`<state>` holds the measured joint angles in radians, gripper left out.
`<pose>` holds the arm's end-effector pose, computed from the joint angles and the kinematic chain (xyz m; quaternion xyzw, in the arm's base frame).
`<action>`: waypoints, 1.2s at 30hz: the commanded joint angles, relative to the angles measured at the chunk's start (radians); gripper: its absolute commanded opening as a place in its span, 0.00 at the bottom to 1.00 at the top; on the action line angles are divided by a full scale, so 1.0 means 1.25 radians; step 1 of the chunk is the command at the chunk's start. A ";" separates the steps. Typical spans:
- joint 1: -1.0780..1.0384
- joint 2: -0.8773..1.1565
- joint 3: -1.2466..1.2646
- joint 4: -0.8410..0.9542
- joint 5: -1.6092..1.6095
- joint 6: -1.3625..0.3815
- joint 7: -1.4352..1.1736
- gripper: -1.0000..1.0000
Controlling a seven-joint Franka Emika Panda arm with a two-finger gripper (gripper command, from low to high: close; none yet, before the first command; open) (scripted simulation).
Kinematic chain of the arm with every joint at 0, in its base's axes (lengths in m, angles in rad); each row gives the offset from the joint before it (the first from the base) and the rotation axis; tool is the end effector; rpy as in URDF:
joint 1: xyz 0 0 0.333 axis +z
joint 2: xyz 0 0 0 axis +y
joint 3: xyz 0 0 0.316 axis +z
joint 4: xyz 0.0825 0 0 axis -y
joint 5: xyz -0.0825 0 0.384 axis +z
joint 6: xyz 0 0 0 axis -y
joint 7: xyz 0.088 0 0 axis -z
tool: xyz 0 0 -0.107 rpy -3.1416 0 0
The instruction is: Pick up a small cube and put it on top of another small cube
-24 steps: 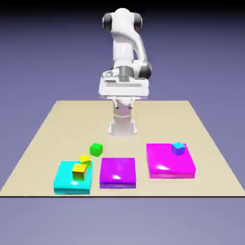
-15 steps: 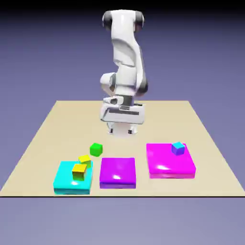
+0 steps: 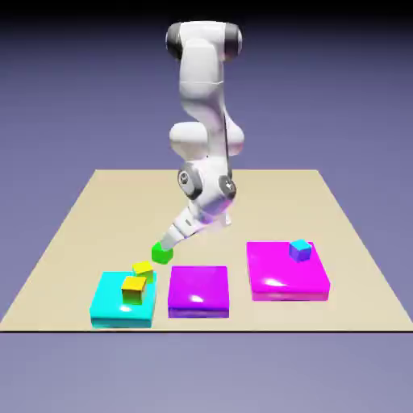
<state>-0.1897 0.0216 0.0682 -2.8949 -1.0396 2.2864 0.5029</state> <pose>0.2702 -0.0527 0.1555 0.9164 0.1521 -0.2154 0.3011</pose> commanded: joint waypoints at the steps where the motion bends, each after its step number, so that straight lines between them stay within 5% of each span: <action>1: -0.003 0.029 -0.012 0.008 -0.035 0.011 0.025 0.50; 7: -0.040 0.194 -0.079 0.053 -0.235 0.075 0.167 0.50; 8: -0.040 0.194 -0.079 0.053 -0.235 0.075 0.167 0.00; 17: 0.003 0.000 0.000 0.000 0.000 0.000 0.000 0.00; 36: -0.014 0.085 0.018 0.452 -0.035 -0.027 -0.520 0.00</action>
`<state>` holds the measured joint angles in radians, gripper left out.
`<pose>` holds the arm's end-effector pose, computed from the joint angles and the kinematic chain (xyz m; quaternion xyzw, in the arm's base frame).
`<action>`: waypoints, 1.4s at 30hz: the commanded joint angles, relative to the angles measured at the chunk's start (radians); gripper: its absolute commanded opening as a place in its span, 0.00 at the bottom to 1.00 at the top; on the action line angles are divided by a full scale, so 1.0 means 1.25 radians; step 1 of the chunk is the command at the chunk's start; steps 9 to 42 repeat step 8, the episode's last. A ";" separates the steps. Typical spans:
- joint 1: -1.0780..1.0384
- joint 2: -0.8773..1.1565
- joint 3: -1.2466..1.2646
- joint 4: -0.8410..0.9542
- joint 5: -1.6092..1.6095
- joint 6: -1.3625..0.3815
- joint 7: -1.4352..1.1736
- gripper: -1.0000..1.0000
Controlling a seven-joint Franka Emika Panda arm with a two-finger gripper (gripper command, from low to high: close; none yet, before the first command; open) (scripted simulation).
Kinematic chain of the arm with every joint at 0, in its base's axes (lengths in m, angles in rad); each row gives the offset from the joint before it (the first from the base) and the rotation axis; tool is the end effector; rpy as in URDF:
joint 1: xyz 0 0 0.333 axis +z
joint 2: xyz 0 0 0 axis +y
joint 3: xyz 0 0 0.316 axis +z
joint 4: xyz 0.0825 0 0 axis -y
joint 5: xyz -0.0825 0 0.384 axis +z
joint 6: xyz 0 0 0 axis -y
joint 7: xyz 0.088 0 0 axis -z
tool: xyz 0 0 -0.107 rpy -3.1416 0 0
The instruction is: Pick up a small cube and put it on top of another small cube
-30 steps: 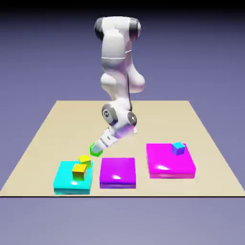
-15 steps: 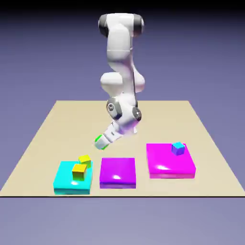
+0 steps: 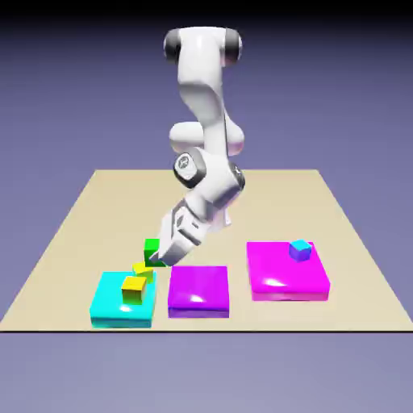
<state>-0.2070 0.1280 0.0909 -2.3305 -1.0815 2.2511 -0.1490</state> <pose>0.4979 -0.0825 0.2766 0.8489 0.3776 -0.1333 0.3450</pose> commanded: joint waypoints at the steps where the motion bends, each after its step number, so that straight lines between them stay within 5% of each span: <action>1: -0.006 0.029 -0.011 0.007 -0.030 0.019 0.022 0.00; 4: -0.026 0.114 -0.043 0.029 -0.112 0.073 0.083 0.00; 5: -0.026 0.114 -0.043 0.029 -0.112 0.073 0.083 1.00; 42: -0.013 0.056 -0.021 0.014 -0.056 0.036 0.041 1.00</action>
